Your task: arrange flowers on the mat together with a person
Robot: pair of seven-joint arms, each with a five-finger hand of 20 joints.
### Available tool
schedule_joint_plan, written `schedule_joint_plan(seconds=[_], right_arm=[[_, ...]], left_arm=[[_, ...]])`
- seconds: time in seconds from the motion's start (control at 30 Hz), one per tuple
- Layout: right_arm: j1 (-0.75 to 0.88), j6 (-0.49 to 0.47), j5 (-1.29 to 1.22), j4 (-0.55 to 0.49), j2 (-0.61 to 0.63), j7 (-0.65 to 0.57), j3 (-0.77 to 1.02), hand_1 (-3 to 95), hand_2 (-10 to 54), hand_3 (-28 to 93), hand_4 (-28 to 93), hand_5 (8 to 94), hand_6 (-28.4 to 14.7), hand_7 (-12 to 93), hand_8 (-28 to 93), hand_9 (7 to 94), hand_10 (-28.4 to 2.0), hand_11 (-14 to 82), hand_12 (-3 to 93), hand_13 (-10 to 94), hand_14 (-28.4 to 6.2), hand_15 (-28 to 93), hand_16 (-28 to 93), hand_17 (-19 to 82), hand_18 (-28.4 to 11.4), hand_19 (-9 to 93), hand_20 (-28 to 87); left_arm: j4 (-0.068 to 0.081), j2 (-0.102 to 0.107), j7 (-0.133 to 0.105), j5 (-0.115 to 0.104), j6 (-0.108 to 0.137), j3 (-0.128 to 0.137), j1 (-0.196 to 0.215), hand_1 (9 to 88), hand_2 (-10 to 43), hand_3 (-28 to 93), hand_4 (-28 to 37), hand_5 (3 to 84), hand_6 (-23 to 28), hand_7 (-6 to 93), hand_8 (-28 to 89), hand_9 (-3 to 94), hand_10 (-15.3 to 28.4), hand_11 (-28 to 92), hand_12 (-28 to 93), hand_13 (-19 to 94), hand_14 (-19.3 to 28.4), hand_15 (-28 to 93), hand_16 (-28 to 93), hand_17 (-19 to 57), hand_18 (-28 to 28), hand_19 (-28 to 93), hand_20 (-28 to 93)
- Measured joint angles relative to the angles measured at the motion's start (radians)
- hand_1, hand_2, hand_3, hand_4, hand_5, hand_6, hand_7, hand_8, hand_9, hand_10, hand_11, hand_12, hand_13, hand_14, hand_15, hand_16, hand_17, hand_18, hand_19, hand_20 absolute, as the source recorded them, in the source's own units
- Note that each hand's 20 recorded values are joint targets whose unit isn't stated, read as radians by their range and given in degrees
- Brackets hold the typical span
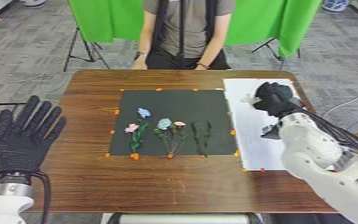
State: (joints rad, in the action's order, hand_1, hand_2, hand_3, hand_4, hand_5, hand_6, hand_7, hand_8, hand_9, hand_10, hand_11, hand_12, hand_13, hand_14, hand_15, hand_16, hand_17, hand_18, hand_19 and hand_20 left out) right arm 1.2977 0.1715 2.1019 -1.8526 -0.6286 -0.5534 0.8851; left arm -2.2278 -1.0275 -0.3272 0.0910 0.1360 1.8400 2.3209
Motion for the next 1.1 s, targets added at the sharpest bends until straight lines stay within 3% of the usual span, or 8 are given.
schedule_joint_plan(seconds=[0.2,0.4,0.73,0.8,0.93,1.0,1.1], right_arm=[[-0.125,-0.024,0.030,-0.004,-0.049,0.055,-0.167,56.1,-6.5,68,-28,67.0,2.4,36,-5,71.9,-7.5,18.5,48.9,57,-4.7,43,43,21,-16.8,63,21],[-0.173,-0.032,0.048,0.042,-0.142,0.035,-0.236,56.1,-6.7,68,-28,66.6,2.0,36,-5,71.1,-7.7,18.6,49.0,56,-4.9,43,43,20,-17.1,63,22],[-0.223,-0.052,0.081,0.069,-0.168,0.006,-0.358,54.6,-7.3,68,-28,65.3,1.2,35,-5,70.0,-8.1,17.9,47.4,55,-6.4,46,40,19,-17.8,64,22],[-0.230,-0.058,0.082,0.078,-0.173,0.005,-0.373,54.3,-7.8,69,-28,63.9,0.9,34,-6,69.1,-8.6,15.4,44.2,54,-7.1,47,38,19,-18.0,64,21],[-0.234,-0.058,0.089,0.088,-0.181,0.002,-0.388,52.0,-8.8,73,-28,61.9,0.5,28,-6,63.3,-10.4,20.5,28.9,52,-7.7,45,34,18,-18.4,63,18],[-0.233,-0.058,0.086,0.088,-0.182,0.004,-0.389,51.1,-9.3,74,-28,61.2,0.6,26,-6,61.0,-11.3,22.1,22.5,52,-7.9,44,32,17,-18.6,62,17],[-0.228,-0.059,0.083,0.085,-0.183,0.007,-0.383,49.5,-9.3,76,-28,59.8,0.7,25,-8,59.9,-11.9,21.1,20.5,52,-8.4,43,30,16,-18.4,61,15]], left_arm=[[0.000,0.004,0.000,-0.002,0.000,0.000,-0.001,23.3,15.7,73,-28.3,40.4,6.7,11.1,-9,35.7,12.8,14,8,25,13.7,23,-6,-6.7,12.9,29,11],[0.002,0.005,-0.008,-0.051,0.003,-0.014,-0.006,22.9,15.2,73,-28.3,40.9,6.8,11.3,-9,36.0,13.0,15,8,25,13.9,24,-6,-6.6,12.9,29,11],[0.003,0.009,-0.021,-0.076,0.032,-0.012,-0.008,23.1,15.8,73,-28.3,41.7,7.1,11.7,-9,36.4,13.1,15,8,26,14.3,26,-6,-6.7,13.0,30,12],[0.003,0.009,-0.021,-0.080,0.038,-0.012,-0.008,23.1,15.8,73,-28.3,41.8,7.2,11.9,-9,36.5,13.2,16,8,26,14.4,26,-6,-6.7,13.0,30,12],[0.002,0.009,-0.022,-0.087,0.047,-0.012,-0.008,23.1,15.9,74,-28.3,42.3,7.6,12.3,-9,36.7,13.9,16,8,26,15.1,28,-6,-6.9,13.3,32,12],[0.001,0.010,-0.033,-0.095,0.058,-0.013,-0.008,23.1,15.9,74,-28.3,42.4,7.7,12.3,-9,36.8,13.9,16,8,26,15.1,28,-6,-7.0,13.4,32,12],[0.001,0.011,-0.054,-0.105,0.072,-0.014,-0.008,23.2,15.8,74,-28.3,42.6,7.8,12.2,-10,36.9,14.0,16,8,26,15.1,28,-6,-7.0,13.5,32,12]])
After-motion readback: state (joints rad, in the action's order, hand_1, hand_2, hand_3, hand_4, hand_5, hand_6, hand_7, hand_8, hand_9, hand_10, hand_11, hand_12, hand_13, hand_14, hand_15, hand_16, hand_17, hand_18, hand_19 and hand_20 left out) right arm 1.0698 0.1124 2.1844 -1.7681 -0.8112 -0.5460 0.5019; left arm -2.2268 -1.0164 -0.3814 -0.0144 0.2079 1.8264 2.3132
